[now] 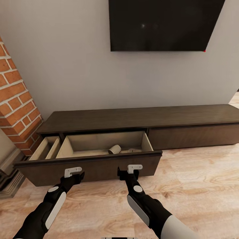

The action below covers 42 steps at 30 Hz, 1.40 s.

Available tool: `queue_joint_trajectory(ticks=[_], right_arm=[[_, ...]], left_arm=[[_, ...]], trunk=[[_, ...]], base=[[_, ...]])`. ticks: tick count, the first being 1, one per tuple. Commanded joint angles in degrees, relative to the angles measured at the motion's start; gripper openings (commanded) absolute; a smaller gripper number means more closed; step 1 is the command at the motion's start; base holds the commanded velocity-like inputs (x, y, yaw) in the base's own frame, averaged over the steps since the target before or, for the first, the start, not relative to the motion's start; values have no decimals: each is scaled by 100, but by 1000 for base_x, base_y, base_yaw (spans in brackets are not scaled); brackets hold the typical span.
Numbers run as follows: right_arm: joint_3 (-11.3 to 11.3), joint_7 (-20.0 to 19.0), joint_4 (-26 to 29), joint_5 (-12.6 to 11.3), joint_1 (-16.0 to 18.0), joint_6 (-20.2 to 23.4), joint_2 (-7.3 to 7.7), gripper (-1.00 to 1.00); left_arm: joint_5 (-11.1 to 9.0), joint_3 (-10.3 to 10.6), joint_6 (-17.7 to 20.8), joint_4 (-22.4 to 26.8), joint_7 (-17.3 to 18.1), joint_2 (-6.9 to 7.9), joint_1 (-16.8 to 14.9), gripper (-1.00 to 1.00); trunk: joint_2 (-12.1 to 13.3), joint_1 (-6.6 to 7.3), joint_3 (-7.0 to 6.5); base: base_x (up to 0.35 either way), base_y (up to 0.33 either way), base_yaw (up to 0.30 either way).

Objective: Place each of the two pumpkins and all three candles from the living room inside a cabinet in the living room (use any cabinet), then make sure every cabinet is closed, and position the cauldron so it is next to a table in the living room.

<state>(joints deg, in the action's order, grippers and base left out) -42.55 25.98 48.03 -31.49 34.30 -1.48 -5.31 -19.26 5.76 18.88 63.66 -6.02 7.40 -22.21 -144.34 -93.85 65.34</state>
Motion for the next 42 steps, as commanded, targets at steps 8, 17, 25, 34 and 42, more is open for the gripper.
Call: queue_joint_trajectory(ticks=[8,17,25,34,42], right_arm=[[-30,39,4,-50,7,-16,3,100],[-32,39,4,-46,7,-13,3,100],[-30,39,4,-45,7,-11,3,100],[-27,39,4,-50,7,-12,3,100],[-33,39,4,-48,7,-11,3,100]], left_arm=[[-74,30,26,-16,-57,7,-2,100],[-71,30,28,-21,-57,7,-2,100],[-75,33,28,-21,-57,7,-2,100],[-76,36,28,-21,-55,7,-2,100],[-77,40,28,-21,-56,7,-2,100]], trunk=[[-2,1,5],[-2,1,5],[-2,1,5],[-2,1,5],[-2,1,5]], base=[[77,11,0],[91,5,0],[142,0,0],[138,0,0],[204,0,0]])
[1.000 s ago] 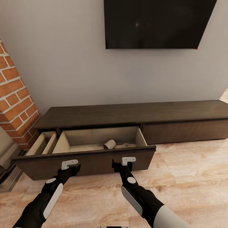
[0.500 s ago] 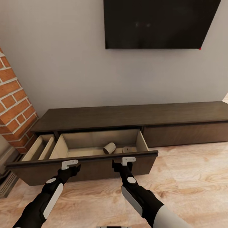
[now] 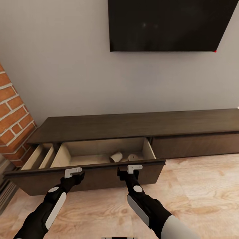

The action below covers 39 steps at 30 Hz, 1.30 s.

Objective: Place each of the two pumpkins and all three candles from the living room inside a cabinet in the living room (use any cabinet), then make sure every cabinet is closed, and position the cauldron so it is next to a table in the living room.

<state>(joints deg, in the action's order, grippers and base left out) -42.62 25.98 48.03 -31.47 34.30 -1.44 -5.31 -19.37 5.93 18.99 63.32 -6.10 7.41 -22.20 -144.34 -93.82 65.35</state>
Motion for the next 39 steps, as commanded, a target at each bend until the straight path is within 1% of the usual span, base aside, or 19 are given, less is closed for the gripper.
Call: queue_joint_trajectory(ticks=[1,30,34,39], right_arm=[[-26,39,4,-50,7,-15,3,100],[-27,39,5,-44,7,-14,3,100],[-27,39,5,-44,7,-14,3,100],[-26,39,5,-44,7,-14,3,100]], left_arm=[[-67,22,17,14,-48,6,-4,100],[-59,22,17,14,-47,6,-4,100],[-58,17,17,14,-47,6,-4,100],[-58,6,17,60,-40,11,-4,100]], trunk=[[-2,-2,5],[-2,-2,5],[-2,-2,5],[-2,-2,5]], base=[[292,0,0],[290,0,0],[188,0,0],[24,0,0]])
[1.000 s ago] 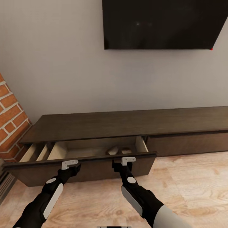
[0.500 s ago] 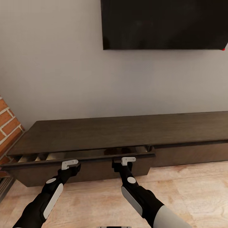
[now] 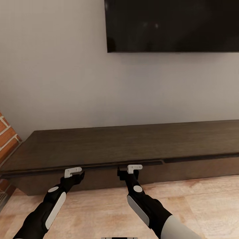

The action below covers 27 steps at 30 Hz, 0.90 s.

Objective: Place each of the two pumpkins and all three candles from the living room inside a cabinet in the living room (use any cabinet), then make sure every cabinet is closed, and position the cauldron so it is next to a table in the living room.

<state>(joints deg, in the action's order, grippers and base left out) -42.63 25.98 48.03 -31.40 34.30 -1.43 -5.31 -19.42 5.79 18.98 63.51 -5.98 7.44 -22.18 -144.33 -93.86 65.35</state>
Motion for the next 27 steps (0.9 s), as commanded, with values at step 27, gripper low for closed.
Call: queue_joint_trajectory(ticks=[27], right_arm=[[-26,39,5,-50,7,15,3,100]], left_arm=[[-74,32,42,93,-30,12,-5,100]], trunk=[[-3,2,4]], base=[[-315,0,0]])
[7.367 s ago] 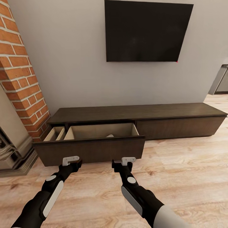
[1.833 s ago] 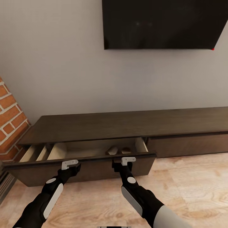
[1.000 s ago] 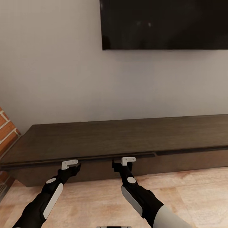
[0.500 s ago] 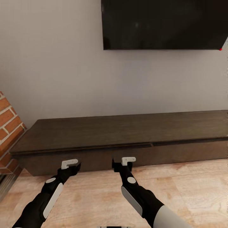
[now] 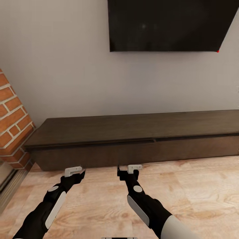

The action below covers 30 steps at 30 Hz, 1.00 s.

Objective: Place each of the two pumpkins and all three candles from the living room inside a cabinet in the living room (use any cabinet), then make sure every cabinet is closed, and position the cauldron so it is next to a table in the living room.

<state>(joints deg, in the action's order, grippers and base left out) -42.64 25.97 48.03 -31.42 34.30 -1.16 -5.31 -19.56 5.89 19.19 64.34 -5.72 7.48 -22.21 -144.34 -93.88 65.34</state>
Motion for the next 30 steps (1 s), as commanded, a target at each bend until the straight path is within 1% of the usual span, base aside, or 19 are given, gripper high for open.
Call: queue_joint_trajectory(ticks=[1,4,6,8,9,10,12,13,15,17,20,22,24,27,30], right_arm=[[-25,40,5,-49,7,-9,3,100],[-25,51,4,-48,7,-3,3,100],[-25,73,9,-47,7,4,3,100],[-25,82,11,-48,7,9,3,100],[-23,86,12,-53,7,13,3,100],[-21,85,12,-61,7,20,3,100],[-10,84,10,-93,7,45,3,100],[-6,82,9,-102,7,55,3,100],[9,80,9,-162,7,187,3,100],[15,84,18,-243,7,391,3,100],[18,86,31,-304,7,547,2,100],[18,80,46,-320,7,582,3,100],[14,77,72,-326,7,566,3,100],[11,80,102,-329,7,563,3,100],[10,75,107,-329,7,574,6,100]], left_arm=[[-72,28,46,15,-54,12,-2,100],[-90,33,104,121,-46,19,-2,100],[-102,21,302,303,-44,38,-4,100],[-109,-39,545,525,-44,50,-4,100],[-121,-139,761,707,-43,54,-5,100],[-134,-291,1020,904,-43,54,-4,100],[-158,-675,1610,1368,-40,32,-3,100],[-164,-759,1746,1472,-39,25,-3,100],[-180,-1012,2227,1769,-27,8,-3,100],[-205,-1140,2546,1902,1,3,-3,100],[-378,-1188,2891,1976,14,2,-2,100],[-567,-1198,3322,2007,2,9,-7,100],[-675,-1202,3580,2026,-11,22,-9,100],[-748,-1204,3740,2019,-31,26,-11,100],[-762,-1207,3762,2015,-33,25,-11,100]], trunk=[[-2,5,5],[-2,5,5],[-2,5,5],[-2,5,5],[-2,5,5],[-2,5,5],[-2,5,5],[-2,5,5],[-2,5,5],[-2,5,5],[2,12,-62],[4,18,-106],[7,23,-150],[11,30,-217],[15,38,-283]], base=[[-334,0,0],[-300,-38,0],[-140,-56,0],[-63,-25,0],[-36,-14,0],[-23,-9,0],[-12,-5,0],[-7,-3,0],[-4,-2,0],[-2,-1,0],[0,0,0],[0,0,0],[0,0,0],[0,0,0],[0,0,0]])
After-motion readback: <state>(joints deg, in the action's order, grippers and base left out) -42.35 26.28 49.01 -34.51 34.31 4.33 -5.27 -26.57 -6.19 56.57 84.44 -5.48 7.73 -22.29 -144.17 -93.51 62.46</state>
